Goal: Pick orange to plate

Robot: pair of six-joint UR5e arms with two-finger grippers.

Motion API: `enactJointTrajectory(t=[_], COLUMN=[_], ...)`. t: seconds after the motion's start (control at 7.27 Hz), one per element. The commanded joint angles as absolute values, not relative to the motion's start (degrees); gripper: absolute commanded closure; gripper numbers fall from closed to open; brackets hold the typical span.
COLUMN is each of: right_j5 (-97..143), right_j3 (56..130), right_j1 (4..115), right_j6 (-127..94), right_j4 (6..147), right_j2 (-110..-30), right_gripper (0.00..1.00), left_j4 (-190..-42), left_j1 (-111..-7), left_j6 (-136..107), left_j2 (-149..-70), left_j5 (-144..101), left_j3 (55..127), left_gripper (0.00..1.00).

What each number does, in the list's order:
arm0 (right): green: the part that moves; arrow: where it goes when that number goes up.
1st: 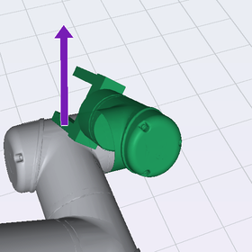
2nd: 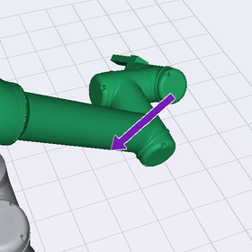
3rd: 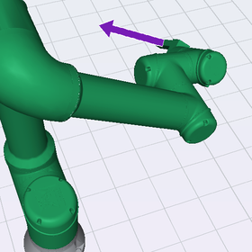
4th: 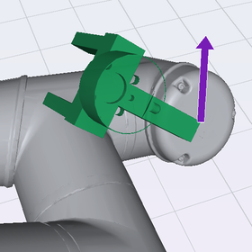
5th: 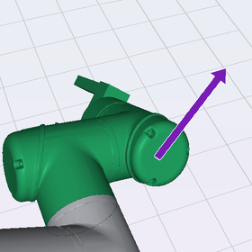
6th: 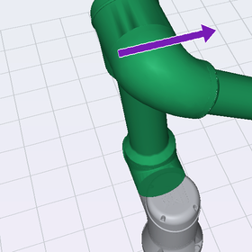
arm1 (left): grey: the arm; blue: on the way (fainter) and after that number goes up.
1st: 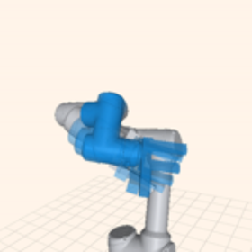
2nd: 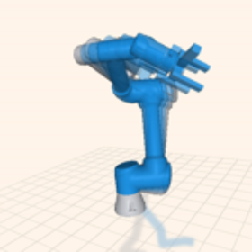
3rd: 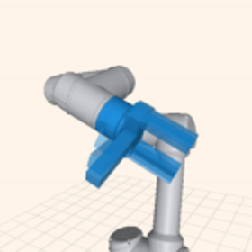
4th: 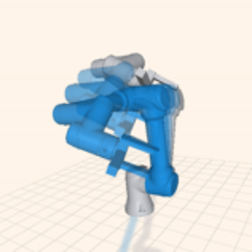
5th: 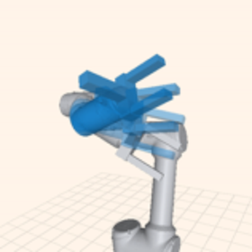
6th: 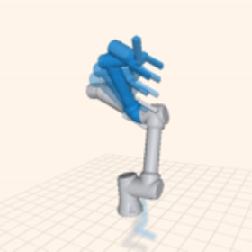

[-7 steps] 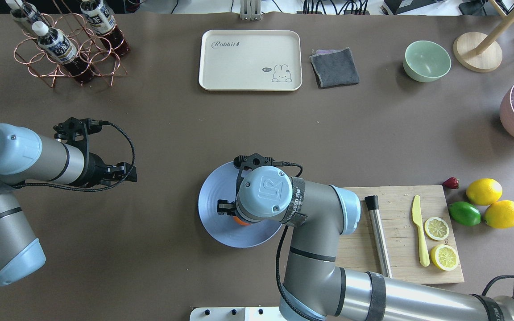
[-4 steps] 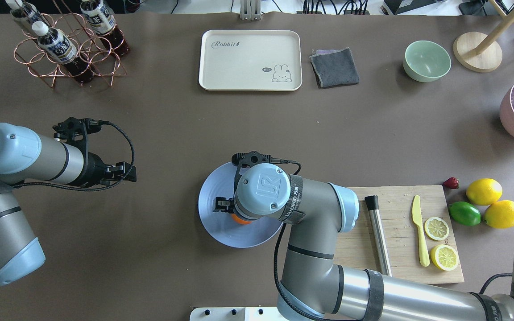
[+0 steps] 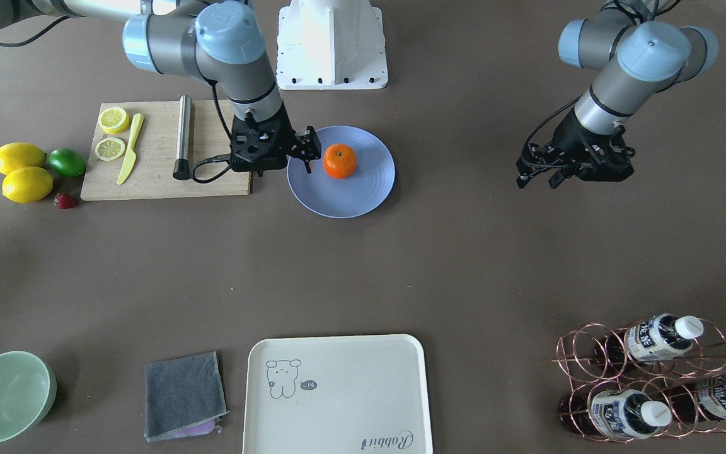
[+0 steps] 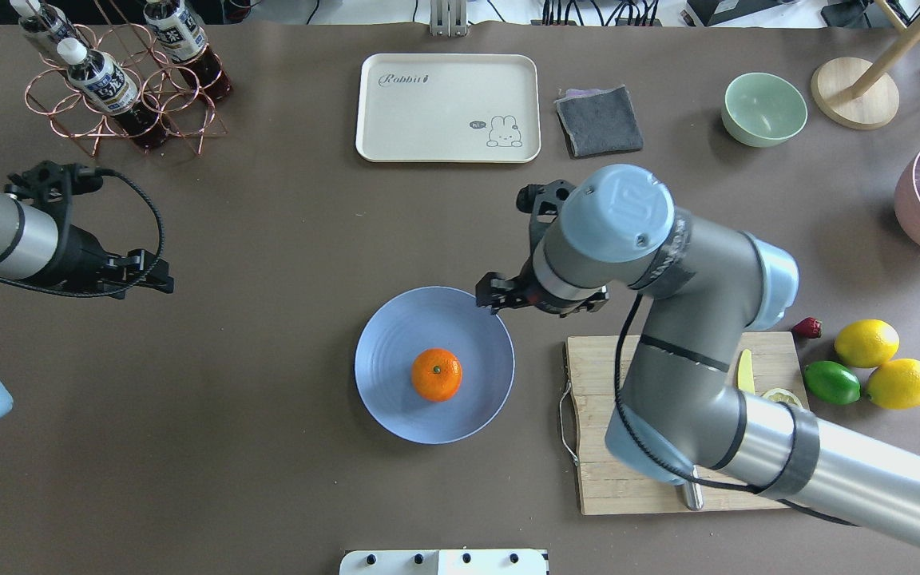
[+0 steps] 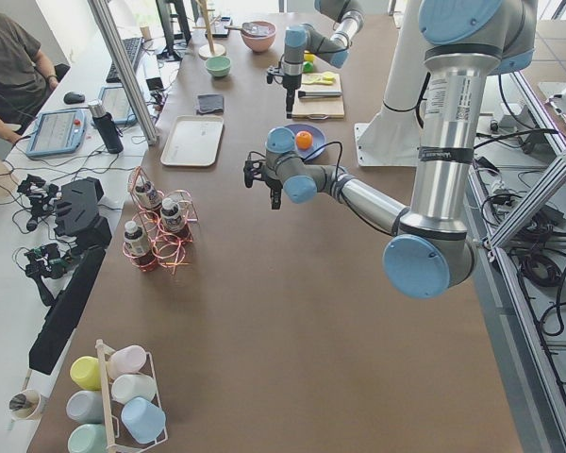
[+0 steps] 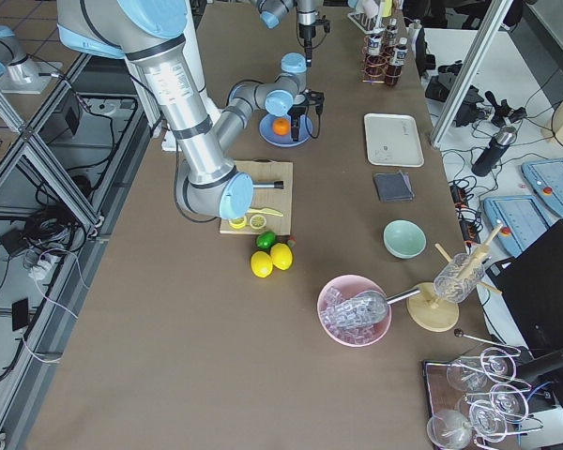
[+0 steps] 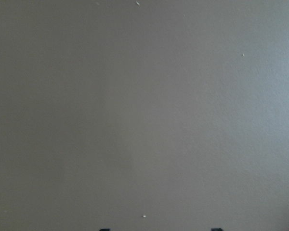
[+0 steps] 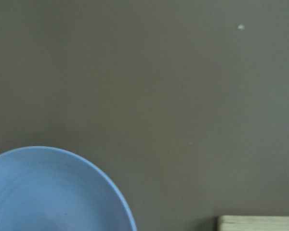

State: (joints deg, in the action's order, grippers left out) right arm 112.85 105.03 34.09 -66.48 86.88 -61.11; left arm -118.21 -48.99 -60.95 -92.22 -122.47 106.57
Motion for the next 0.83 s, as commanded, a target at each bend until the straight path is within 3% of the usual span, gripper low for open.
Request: enactJointTrajectory(t=[0.0,0.14,0.28,0.69], right_j5=[124.93,126.02,126.73,134.54], right_j3=[108.46,108.11,107.76,101.53], right_j1=[49.5,54.96,60.67,77.38], right_j6=[-44.67,-32.99,-22.17,0.22], right_j4=[87.02,87.01,87.01,86.84], right_j2=[-74.91,-80.36,-86.34,-95.43], right_gripper=[0.0,0.0,0.0,0.0], left_j4=[-118.12,-117.95,-117.95,-117.86], left_j1=[-59.8,-65.42,-69.92,-79.61], left_j6=[-44.47,-36.47,-31.08,-12.61], left_j2=[-82.49,-77.66,-74.65,-73.74], left_j5=[-131.34,-135.49,-136.05,-137.81], left_j3=[106.44,105.13,103.99,95.47], left_gripper=[0.25,0.25,0.05,0.03])
